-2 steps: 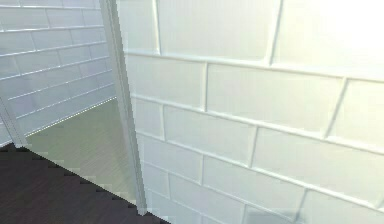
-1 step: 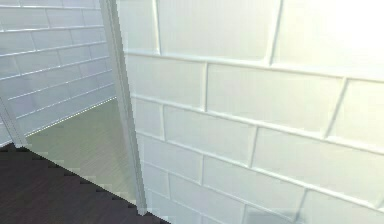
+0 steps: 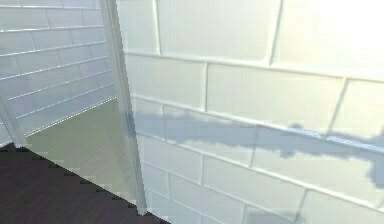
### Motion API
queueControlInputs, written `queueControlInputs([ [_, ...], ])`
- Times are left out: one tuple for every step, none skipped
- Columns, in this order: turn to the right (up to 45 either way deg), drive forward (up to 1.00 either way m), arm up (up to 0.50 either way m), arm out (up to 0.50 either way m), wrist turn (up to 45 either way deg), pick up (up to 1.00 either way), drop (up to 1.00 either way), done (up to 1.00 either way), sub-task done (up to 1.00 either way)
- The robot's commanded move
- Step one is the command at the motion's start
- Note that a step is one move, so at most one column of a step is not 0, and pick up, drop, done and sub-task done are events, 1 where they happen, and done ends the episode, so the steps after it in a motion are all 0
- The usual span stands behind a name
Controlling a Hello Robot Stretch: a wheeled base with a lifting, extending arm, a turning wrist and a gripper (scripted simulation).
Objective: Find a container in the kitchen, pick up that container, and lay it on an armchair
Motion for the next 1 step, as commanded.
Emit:
queueControlInputs([
  [0.0, 0.00, 0.00, 0.00, -45.0, 0.00, 0.00, 0.00, 0.00],
])
